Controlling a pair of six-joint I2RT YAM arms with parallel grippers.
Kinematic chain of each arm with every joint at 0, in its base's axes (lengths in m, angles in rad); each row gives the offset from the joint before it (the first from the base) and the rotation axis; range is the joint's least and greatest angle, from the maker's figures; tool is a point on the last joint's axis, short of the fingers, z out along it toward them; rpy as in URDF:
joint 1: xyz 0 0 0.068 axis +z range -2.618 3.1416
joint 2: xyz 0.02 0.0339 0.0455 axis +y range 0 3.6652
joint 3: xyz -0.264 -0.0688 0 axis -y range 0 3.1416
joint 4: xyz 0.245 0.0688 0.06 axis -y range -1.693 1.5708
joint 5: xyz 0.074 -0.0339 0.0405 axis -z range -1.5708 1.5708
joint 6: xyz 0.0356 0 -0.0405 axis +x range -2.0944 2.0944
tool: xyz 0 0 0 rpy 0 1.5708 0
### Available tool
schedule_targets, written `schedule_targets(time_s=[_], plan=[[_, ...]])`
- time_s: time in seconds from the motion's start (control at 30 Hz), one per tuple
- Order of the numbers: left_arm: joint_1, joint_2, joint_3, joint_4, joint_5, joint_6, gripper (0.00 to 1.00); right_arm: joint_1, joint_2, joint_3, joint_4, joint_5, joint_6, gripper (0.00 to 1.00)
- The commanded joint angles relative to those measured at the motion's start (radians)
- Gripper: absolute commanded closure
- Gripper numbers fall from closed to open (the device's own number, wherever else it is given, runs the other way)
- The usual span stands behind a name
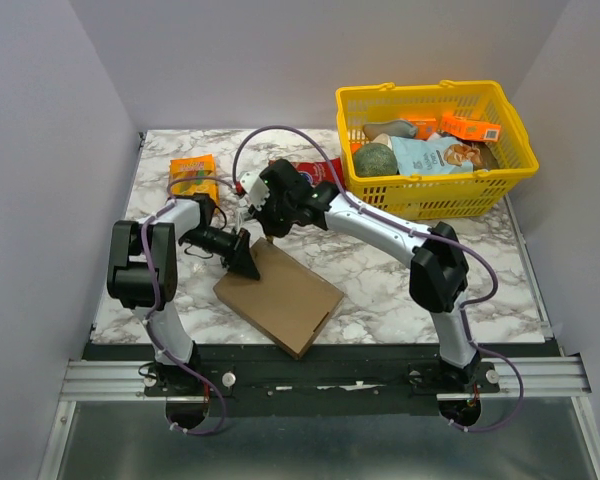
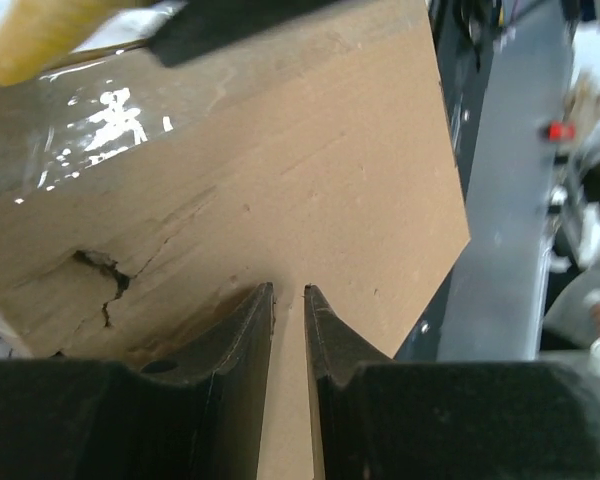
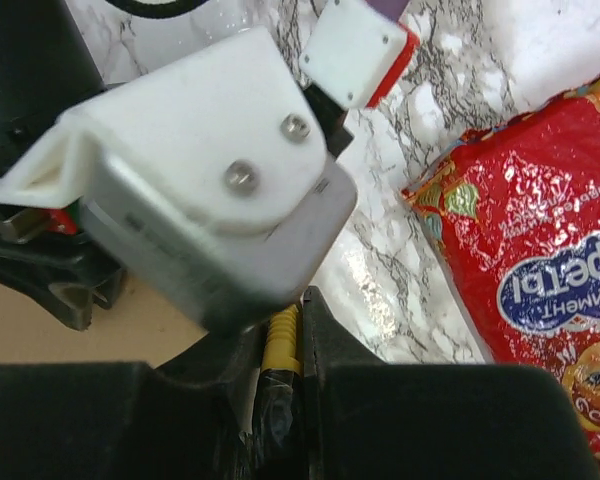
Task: Unpack the express box
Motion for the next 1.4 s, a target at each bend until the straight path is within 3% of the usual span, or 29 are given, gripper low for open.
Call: schedule_targets(time_s=[0.0, 0.2, 0.33, 0.47, 0.53, 0.63, 0.77, 0.97, 1.37], plan=[[0.098, 0.01, -0.032, 0.28, -0.14, -0.303, 0.71, 0.016, 0.064, 0.034, -0.001, -0.003, 0.008, 1.0], [0.144, 0.016, 0.02, 0.244, -0.058, -0.269, 0.7, -0.017, 0.023, -0.03, -0.001, -0.022, 0.025, 1.0], [0.14, -0.074, 0.054, 0.113, 0.14, -0.091, 0.68, -0.036, 0.004, -0.066, 0.066, -0.008, 0.022, 1.0], [0.078, -0.244, 0.08, -0.063, 0.13, 0.178, 0.7, -0.046, -0.008, -0.066, 0.117, 0.014, 0.05, 1.0], [0.061, -0.293, 0.071, -0.086, 0.099, 0.234, 0.74, -0.045, -0.005, -0.054, 0.117, 0.032, 0.069, 1.0], [0.0, -0.388, -0.004, 0.017, 0.078, 0.232, 0.79, -0.045, -0.002, -0.058, 0.116, 0.047, 0.073, 1.0], [-0.018, -0.516, -0.244, 0.347, 0.033, 0.169, 0.81, -0.043, 0.0, -0.067, 0.08, 0.125, 0.111, 0.99], [-0.061, -0.554, -0.458, 0.726, -0.036, 0.062, 0.82, -0.039, -0.016, -0.095, 0.085, 0.164, 0.108, 0.99], [-0.077, -0.488, -0.524, 0.946, -0.217, -0.101, 0.86, 0.015, -0.034, -0.144, 0.085, 0.225, 0.155, 1.0]])
